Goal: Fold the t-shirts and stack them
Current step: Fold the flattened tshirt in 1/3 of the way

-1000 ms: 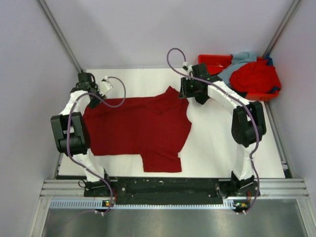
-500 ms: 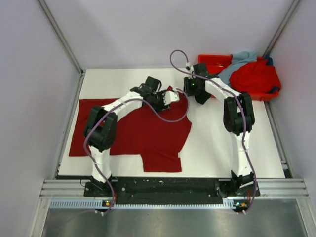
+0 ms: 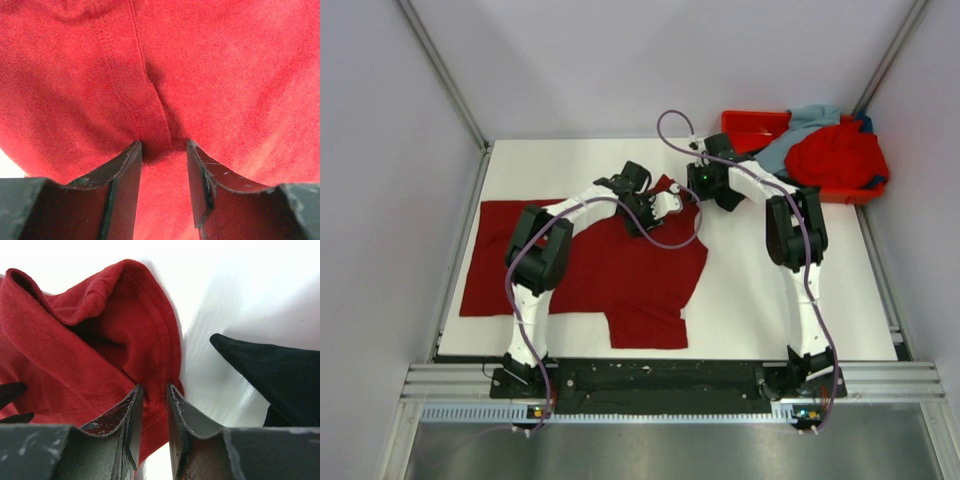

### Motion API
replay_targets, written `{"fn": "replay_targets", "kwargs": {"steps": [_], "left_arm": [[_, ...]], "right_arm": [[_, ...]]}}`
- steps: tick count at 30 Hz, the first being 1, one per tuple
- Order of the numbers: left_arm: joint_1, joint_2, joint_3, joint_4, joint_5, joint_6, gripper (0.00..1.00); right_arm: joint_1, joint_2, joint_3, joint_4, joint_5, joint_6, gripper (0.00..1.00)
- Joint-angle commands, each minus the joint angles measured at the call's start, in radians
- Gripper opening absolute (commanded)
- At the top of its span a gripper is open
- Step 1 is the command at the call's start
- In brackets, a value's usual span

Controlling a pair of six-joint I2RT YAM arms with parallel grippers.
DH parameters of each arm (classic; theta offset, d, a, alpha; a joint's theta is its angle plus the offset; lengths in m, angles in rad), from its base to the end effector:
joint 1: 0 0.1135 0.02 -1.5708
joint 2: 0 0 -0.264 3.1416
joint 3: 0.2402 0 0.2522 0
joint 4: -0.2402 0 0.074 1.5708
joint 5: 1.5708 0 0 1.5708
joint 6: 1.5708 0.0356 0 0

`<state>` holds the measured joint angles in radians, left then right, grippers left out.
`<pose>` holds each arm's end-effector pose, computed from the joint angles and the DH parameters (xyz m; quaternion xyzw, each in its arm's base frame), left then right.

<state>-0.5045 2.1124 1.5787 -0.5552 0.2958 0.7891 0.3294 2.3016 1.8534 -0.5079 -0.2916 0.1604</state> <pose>0.3868 -0.2254 0.1710 0.6069 0.7453 -0.1082 0.2539 0.4748 0.1731 0.1697 -0.1234 0.9360 0.2069 0.2568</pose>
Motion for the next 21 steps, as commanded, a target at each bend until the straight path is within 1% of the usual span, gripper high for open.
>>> {"fn": "replay_targets", "kwargs": {"steps": [1,2,3,5,6,8,10,13,19,21], "left_arm": [[-0.005,-0.006,0.02,-0.011,-0.038,-0.01,0.37],[-0.005,-0.005,0.023,-0.012,-0.047,-0.01,0.35],[-0.005,-0.002,0.027,-0.012,-0.052,-0.011,0.29],[-0.003,-0.005,0.029,-0.023,-0.052,-0.01,0.22],[-0.003,-0.008,0.03,-0.025,-0.049,-0.011,0.18],[-0.005,-0.015,0.03,-0.031,-0.044,-0.013,0.13],[-0.005,-0.023,0.03,-0.028,-0.043,-0.013,0.0],[-0.005,-0.035,0.038,-0.023,-0.049,-0.025,0.0],[-0.003,-0.084,0.047,-0.049,-0.037,-0.022,0.0],[-0.003,-0.086,0.047,-0.052,-0.037,-0.019,0.0]], "right_arm": [[0.022,-0.004,0.036,0.02,0.012,0.004,0.25],[0.023,-0.013,0.03,0.022,0.034,0.001,0.26],[0.023,-0.033,0.024,0.022,0.051,0.001,0.26],[0.026,-0.068,0.01,0.022,0.087,-0.004,0.29],[0.028,-0.088,0.001,0.023,0.101,-0.01,0.29],[0.036,-0.122,-0.013,0.022,0.135,-0.031,0.31],[0.046,-0.14,-0.016,0.023,0.125,-0.051,0.32],[0.053,-0.137,-0.017,0.034,0.054,-0.047,0.33],[0.053,-0.096,-0.007,0.065,0.009,-0.006,0.34],[0.053,-0.074,0.001,0.062,0.019,0.005,0.36]]}}
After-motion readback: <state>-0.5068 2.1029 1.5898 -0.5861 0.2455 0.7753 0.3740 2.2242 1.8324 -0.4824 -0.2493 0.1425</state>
